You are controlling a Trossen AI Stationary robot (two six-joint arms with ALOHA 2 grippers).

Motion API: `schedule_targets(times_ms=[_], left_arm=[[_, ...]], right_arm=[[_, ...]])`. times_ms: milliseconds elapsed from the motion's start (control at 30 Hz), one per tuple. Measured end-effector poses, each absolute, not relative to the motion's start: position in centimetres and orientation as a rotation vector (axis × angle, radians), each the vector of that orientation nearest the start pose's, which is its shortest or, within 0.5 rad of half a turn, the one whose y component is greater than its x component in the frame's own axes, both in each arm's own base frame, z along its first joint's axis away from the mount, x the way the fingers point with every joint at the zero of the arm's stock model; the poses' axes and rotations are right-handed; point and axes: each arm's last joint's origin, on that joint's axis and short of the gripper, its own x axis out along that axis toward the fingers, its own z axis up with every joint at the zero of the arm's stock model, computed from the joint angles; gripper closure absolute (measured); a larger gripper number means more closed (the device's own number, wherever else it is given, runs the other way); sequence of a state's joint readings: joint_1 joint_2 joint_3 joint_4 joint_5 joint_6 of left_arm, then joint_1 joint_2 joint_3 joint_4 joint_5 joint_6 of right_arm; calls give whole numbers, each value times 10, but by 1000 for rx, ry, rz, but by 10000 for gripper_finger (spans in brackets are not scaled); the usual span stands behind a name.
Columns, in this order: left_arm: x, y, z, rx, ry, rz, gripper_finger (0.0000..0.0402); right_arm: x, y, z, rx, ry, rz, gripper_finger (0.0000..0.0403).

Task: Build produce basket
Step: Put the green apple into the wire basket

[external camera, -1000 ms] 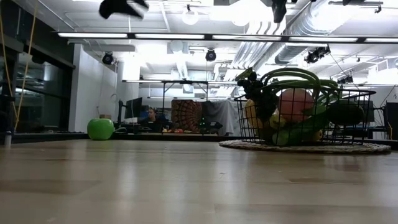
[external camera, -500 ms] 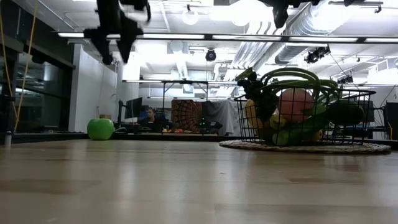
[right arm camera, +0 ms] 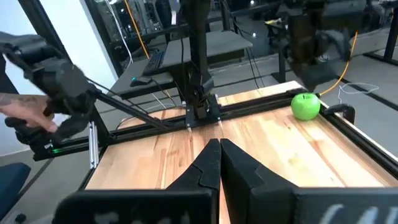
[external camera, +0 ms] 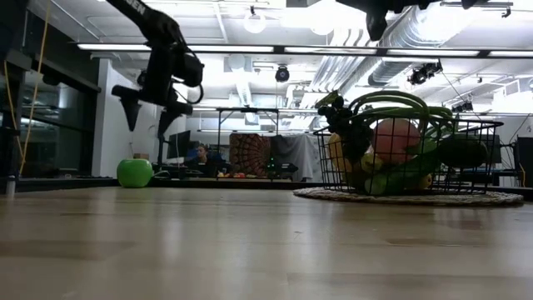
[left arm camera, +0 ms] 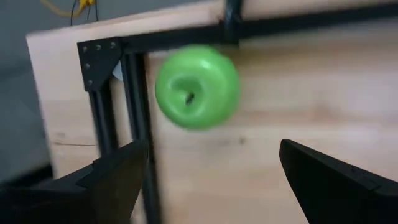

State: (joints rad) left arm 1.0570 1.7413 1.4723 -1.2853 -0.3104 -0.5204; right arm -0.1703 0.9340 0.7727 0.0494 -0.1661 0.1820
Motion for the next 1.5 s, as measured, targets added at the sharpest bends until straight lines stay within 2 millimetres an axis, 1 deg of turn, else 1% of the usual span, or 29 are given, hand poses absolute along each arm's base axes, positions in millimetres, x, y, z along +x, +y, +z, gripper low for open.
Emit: schedule_targets(times_ms=[133,233,300,433,533,667,767,867,967,1067,1133,1367,1500], left_arm=[[144,292,260,-1070,1078,1626,57],[144,294,260,-1126,978,1713,73],[143,294,259,-1124,945,1781,90],[145,291,252,-1080,947,1831,127],[147,288,242,-1122,896,1875,150],[148,286,224,-1243,788,1905,169],[148,284,219,-1246,688,1957,177],[149,277,219,-1207,601,2067,184],[146,270,221,-1172,543,2124,189],[144,269,217,-1144,538,2147,194],[144,271,216,-1139,494,2147,197],[142,270,201,-1188,429,2177,207],[141,268,197,-1195,403,2196,215]], right_arm=[[208,-31,323,204,132,-17,403],[207,-31,321,207,149,-18,403],[207,-31,320,209,160,-19,403],[207,-31,318,213,182,-21,403],[207,-31,316,216,201,-23,403],[206,-31,314,219,220,-24,403],[206,-31,313,221,235,-25,403],[205,-30,311,224,250,-27,403],[205,-30,311,224,252,-27,403],[205,-30,310,226,263,-28,403],[205,-30,310,226,266,-28,403],[204,-30,306,236,305,-32,403],[204,-30,305,244,310,-33,403]])
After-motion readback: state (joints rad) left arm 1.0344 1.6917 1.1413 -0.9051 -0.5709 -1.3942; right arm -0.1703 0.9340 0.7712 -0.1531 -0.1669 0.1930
